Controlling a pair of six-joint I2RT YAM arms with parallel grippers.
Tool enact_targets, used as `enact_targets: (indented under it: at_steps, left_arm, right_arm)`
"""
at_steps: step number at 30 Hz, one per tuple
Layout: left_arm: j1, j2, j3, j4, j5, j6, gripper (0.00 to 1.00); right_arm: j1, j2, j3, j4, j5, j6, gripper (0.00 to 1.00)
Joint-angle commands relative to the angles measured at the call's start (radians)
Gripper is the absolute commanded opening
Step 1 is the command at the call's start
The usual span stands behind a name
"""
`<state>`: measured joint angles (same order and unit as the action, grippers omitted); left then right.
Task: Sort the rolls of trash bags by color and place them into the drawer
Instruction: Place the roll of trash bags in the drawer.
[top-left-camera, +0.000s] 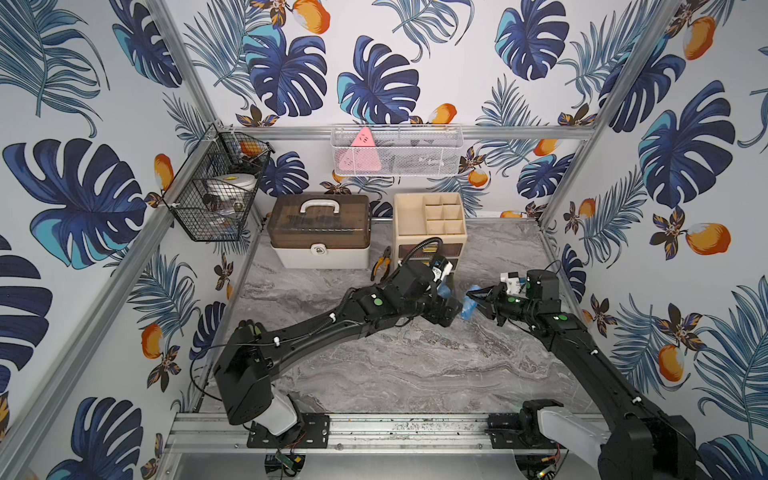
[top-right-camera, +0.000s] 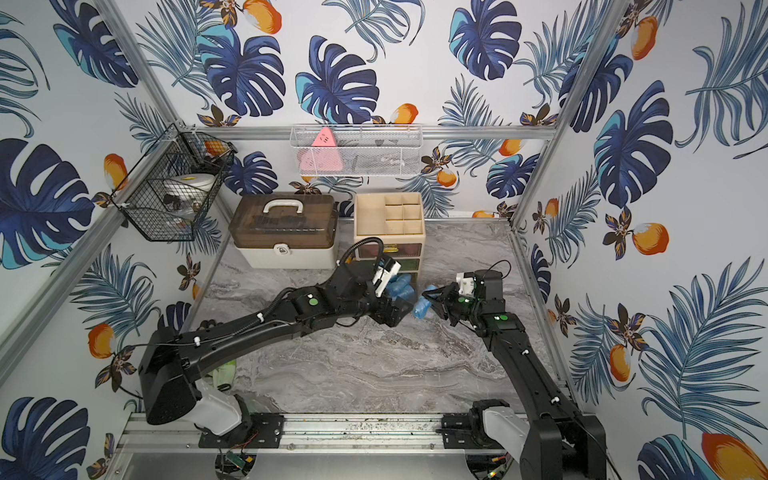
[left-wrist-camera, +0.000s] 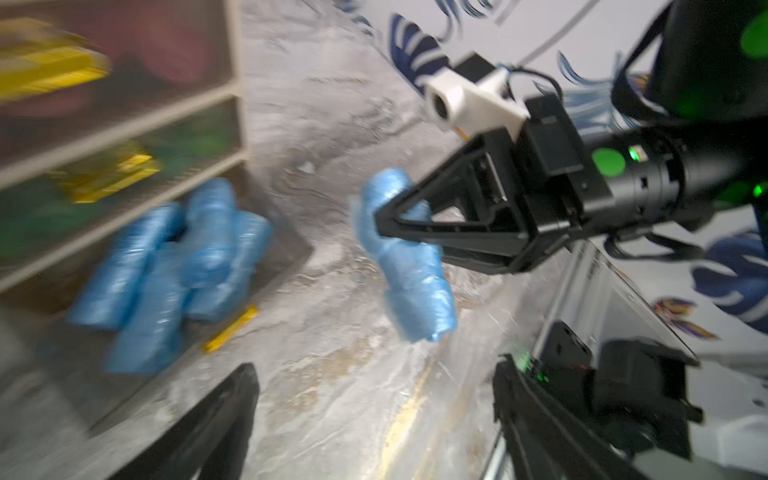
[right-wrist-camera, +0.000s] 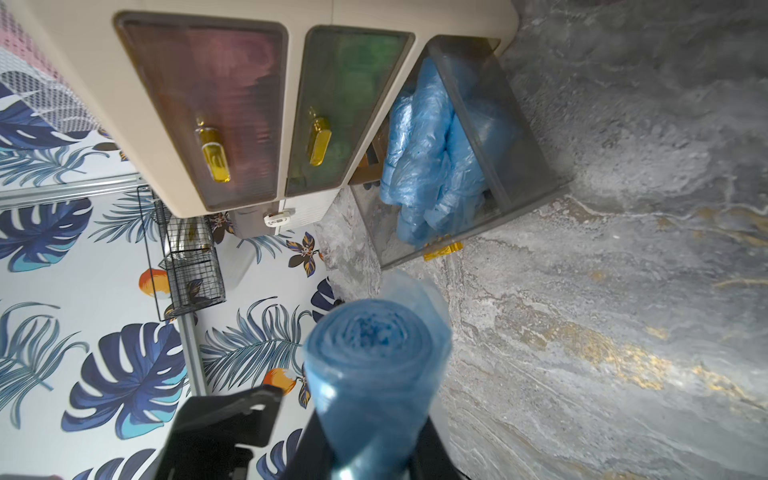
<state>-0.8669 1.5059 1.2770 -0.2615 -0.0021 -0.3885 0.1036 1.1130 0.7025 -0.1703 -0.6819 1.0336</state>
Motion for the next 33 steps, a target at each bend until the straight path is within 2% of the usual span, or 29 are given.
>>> enact_targets:
  at_steps: [1,6,10,17,25,29,33]
  left_arm:
    - [0.050,-0.092,-0.060,-0.073,-0.211,-0.064,0.92]
    - [0.134,-0.202,-0.164,-0.051,-0.178,-0.074,0.91]
    - [0.154,-0.221,-0.195,-0.050,-0.157,-0.070,0.89]
    - [0.184,-0.239,-0.239,-0.027,-0.115,-0.079,0.88]
    - [0.223,-0.268,-0.282,-0.006,-0.072,-0.085,0.88]
    - [0.232,-0.273,-0.297,0.011,-0.053,-0.093,0.88]
    - [0.238,-0.279,-0.300,0.013,-0.043,-0.093,0.88]
  right_arm:
    - [0.041,0.072,0.038,0.074,0.064,-0.008,0.15]
    - [0.117,0.231,0.097,0.176,0.133,0.042,0.16]
    - [0.161,0.361,0.144,0.267,0.153,0.103,0.16]
    - [0.240,0.556,0.236,0.309,0.235,0.160,0.16]
    - [0.256,0.617,0.230,0.311,0.320,0.193,0.17]
    - [0.272,0.633,0.257,0.286,0.357,0.195,0.22]
    - [0.289,0.654,0.287,0.272,0.375,0.206,0.39]
